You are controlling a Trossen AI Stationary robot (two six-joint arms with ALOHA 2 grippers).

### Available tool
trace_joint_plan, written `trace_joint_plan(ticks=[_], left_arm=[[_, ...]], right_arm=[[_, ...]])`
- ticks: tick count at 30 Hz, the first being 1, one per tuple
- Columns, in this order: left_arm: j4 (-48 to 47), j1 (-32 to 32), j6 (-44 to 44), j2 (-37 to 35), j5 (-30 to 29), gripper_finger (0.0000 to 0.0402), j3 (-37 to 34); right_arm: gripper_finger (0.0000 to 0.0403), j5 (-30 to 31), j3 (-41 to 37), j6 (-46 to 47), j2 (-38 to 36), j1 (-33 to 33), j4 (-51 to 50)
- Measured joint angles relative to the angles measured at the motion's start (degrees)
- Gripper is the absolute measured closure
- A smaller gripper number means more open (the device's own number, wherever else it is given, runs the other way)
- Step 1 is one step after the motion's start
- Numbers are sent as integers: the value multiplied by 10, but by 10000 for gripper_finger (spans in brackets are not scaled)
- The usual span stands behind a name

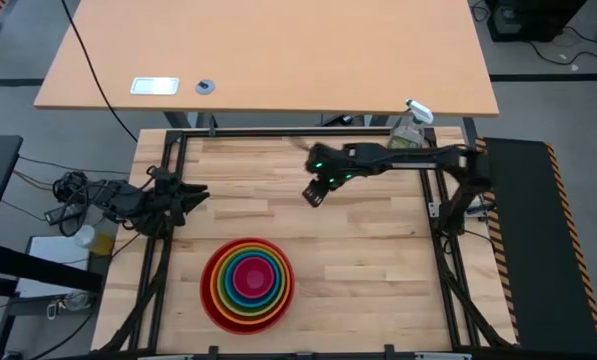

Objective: Nest bowls inside each other
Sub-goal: Return to Home Position

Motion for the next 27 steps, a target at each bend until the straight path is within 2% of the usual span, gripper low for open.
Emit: trace_joint_plan(ticks=[7,14,18,22,27], left_arm=[[-13,0,-21,-8,-20,221,-13],[-13,0,-34,-50,-46,221,-32],[-13,1,-49,-48,-53,221,-44],[14,1,-72,-48,-51,221,-72],[118,1,-78,-47,-32,221,-126]], right_arm=[[296,-13,-196,90,-145,-54,120],[298,-20,-337,159,-290,-91,186],[298,-18,-412,205,-365,-118,230],[298,-22,-481,243,-433,-138,303],[298,-17,-554,284,-503,-146,392]])
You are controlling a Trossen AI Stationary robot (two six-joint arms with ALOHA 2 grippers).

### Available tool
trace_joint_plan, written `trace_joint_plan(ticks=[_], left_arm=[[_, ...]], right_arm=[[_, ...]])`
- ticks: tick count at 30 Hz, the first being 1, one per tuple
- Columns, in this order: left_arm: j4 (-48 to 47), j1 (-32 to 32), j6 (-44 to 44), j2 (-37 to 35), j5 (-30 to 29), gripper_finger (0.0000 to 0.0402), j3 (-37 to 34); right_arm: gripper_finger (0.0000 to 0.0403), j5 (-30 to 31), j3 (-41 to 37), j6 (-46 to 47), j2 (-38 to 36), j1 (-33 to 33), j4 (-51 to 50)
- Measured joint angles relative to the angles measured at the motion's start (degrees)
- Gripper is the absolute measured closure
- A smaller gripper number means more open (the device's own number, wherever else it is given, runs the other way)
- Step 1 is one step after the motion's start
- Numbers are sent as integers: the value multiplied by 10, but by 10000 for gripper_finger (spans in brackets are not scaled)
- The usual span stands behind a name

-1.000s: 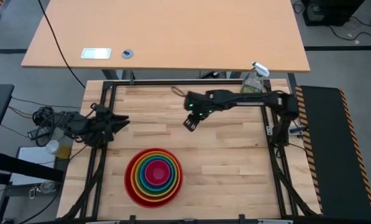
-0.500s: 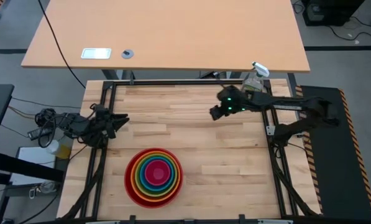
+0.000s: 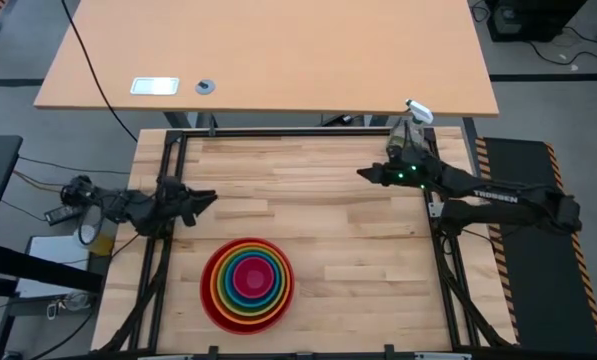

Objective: Nest bowls inside each other
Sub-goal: Return to Home Position

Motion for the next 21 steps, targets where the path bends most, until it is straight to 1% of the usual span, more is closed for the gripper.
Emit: trace_joint_plan(ticks=[3,6,10,17,21], left_arm=[[77,0,-3,0,9,222,-37],[145,0,-5,0,24,222,-72],[218,0,-4,0,29,222,-105],[278,0,20,0,23,222,-110],[281,0,18,0,28,222,-110]], right_arm=[[298,15,-38,3,-36,-1,52],[298,30,-72,-19,-73,2,155],[298,33,-111,-26,-112,-2,237],[298,29,-155,-28,-171,-21,243],[298,21,-176,-27,-206,-46,245]])
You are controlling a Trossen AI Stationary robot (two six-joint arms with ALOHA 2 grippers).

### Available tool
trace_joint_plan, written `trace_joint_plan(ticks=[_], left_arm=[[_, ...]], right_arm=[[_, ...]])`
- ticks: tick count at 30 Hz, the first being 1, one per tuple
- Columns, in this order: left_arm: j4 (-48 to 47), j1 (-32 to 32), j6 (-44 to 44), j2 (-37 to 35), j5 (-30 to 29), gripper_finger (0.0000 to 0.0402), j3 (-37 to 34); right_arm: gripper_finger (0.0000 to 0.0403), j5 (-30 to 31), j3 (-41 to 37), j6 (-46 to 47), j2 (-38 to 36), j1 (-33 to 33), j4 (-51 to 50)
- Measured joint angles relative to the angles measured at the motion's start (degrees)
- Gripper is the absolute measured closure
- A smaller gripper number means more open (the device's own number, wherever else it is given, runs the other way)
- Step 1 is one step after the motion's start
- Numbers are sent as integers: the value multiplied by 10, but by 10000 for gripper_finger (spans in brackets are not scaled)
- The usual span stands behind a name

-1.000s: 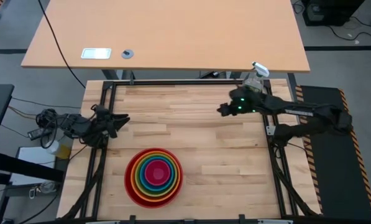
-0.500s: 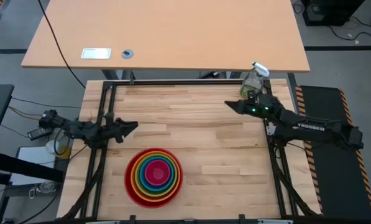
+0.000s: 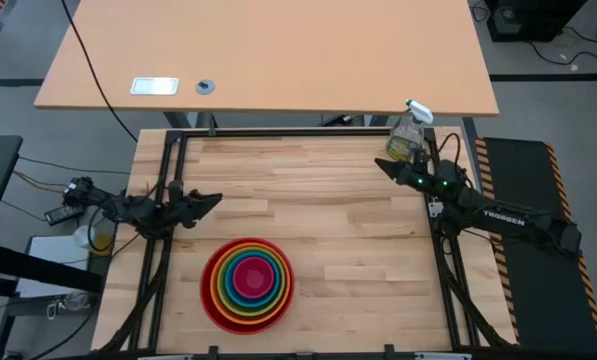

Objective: Nest bowls inside each other
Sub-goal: Return to Home Position

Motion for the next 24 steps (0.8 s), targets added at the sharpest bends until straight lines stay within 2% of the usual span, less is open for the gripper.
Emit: trace_joint_plan(ticks=[4,8,11,24], left_arm=[[4,0,-6,0,-1,222,0],[37,0,15,0,-5,222,0],[53,0,38,0,-7,222,0],[52,0,39,0,-10,222,0]], right_arm=[[299,-35,-15,5,-39,-31,3],[304,-94,-16,13,-73,-74,4],[310,-146,-16,23,-97,-118,4],[341,-385,-11,118,-160,-344,0]])
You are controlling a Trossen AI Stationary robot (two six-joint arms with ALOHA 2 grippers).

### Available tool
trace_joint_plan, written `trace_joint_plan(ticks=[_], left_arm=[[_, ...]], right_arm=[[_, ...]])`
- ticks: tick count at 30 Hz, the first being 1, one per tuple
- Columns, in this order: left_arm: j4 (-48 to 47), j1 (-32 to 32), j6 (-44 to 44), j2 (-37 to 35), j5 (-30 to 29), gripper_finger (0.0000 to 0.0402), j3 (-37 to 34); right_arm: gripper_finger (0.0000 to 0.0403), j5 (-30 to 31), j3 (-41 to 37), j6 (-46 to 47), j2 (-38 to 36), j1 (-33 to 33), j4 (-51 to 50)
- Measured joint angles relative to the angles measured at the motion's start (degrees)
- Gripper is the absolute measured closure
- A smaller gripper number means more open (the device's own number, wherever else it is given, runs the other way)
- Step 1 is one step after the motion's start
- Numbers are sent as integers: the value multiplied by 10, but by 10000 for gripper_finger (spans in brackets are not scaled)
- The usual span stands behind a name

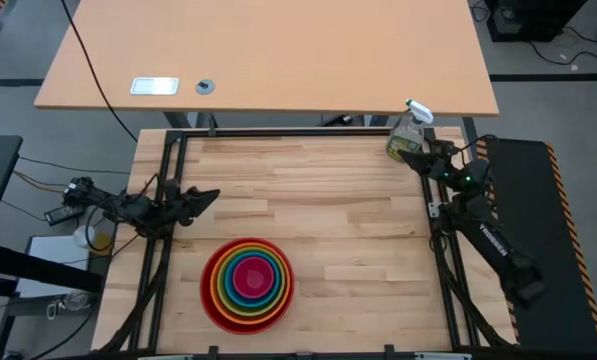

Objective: Nest bowls inside each other
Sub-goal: Return to Home Position

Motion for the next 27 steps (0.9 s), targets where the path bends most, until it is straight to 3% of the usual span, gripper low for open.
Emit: trace_joint_plan(ticks=[7,13,18,27], left_arm=[[-1,0,2,0,0,222,0],[-11,0,14,0,0,222,0],[-13,0,15,0,0,222,0],[-13,0,59,1,0,221,0]], right_arm=[[368,-77,75,-8,1,-82,-41],[377,-61,172,-129,1,-81,-231],[377,-16,205,-217,-6,-43,-371],[377,162,161,-255,-42,45,-392]])
